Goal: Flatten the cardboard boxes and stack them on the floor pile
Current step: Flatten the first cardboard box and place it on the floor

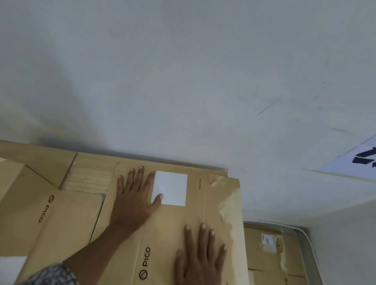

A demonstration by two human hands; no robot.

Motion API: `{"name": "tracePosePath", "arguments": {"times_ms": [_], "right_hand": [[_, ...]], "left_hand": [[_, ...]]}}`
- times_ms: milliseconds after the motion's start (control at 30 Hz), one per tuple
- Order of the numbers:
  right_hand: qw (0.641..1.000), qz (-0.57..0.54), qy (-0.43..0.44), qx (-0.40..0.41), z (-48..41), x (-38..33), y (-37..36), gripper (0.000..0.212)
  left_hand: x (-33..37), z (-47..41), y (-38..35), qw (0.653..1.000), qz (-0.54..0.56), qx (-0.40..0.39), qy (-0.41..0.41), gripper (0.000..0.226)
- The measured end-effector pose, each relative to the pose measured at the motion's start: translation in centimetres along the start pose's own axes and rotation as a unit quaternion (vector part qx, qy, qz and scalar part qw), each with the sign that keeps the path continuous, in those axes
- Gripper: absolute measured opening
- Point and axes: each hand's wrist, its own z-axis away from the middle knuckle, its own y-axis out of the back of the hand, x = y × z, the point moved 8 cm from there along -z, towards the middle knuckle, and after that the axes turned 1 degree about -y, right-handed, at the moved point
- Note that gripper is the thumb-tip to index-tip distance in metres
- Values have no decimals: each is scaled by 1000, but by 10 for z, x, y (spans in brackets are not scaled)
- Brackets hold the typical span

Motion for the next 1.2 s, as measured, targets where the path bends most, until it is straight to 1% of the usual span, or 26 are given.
{"name": "tracePosePath", "arguments": {"times_ms": [33,100,167,200,233,267,333,367,433,500,567,633,700,800,833,900,933,967,1000,1033,1067,1100,1200], "right_hand": [[1000,-5,-11,0,0,4,-1,63],[1000,24,-12,-1,-2,4,-2,69],[999,43,-16,0,-9,1,1,69],[999,40,-10,-18,1,-1,3,69],[999,44,0,-30,11,-4,6,68],[998,44,2,-35,5,-1,4,68],[998,45,-10,-30,-2,3,1,65],[998,43,-17,-34,1,3,0,63],[999,15,-22,-33,22,-1,-1,61],[999,23,5,-22,70,-2,-8,60],[999,21,27,-36,121,4,-13,60],[999,28,29,-32,155,14,-14,60],[998,37,11,-47,170,20,-14,60],[997,57,1,-43,172,16,-12,62],[997,59,1,-42,171,13,-10,62],[997,58,3,-48,173,14,-8,63],[997,56,5,-54,173,15,-9,62],[997,54,7,-57,172,16,-10,62],[997,51,10,-61,171,17,-12,61],[996,46,14,-71,170,17,-12,61],[995,39,17,-89,171,17,-13,61],[994,32,18,-107,175,18,-15,62],[991,44,33,-122,220,15,-18,69]], "left_hand": [[0,0,-1,1000,1,0,0,69],[2,11,2,1000,12,4,1,59],[16,41,1,998,52,33,-6,53],[25,79,1,998,48,32,-3,52],[37,122,-1,998,37,36,-21,51],[51,148,-10,998,47,16,-44,52],[61,188,-17,996,36,12,-82,54],[60,196,-18,996,25,7,-87,55],[54,195,-12,998,18,9,-60,55],[52,195,-11,999,13,-9,-45,55],[55,197,-13,998,22,-28,-58,55],[51,197,-13,995,52,-53,-68,55],[49,198,-11,990,83,-67,-91,56],[46,210,-7,978,122,-126,-117,52],[48,224,-2,978,102,-119,-139,49],[57,280,-1,975,47,-109,-190,48],[58,313,-7,972,34,-124,-195,54],[53,344,-12,973,15,-145,-180,68],[46,367,-19,973,-2,-164,-163,86],[39,382,-26,970,-16,-187,-154,104],[35,389,-29,968,-22,-195,-155,116],[34,387,-26,968,-28,-194,-157,123],[40,382,-19,952,-44,-258,-160,124]]}}
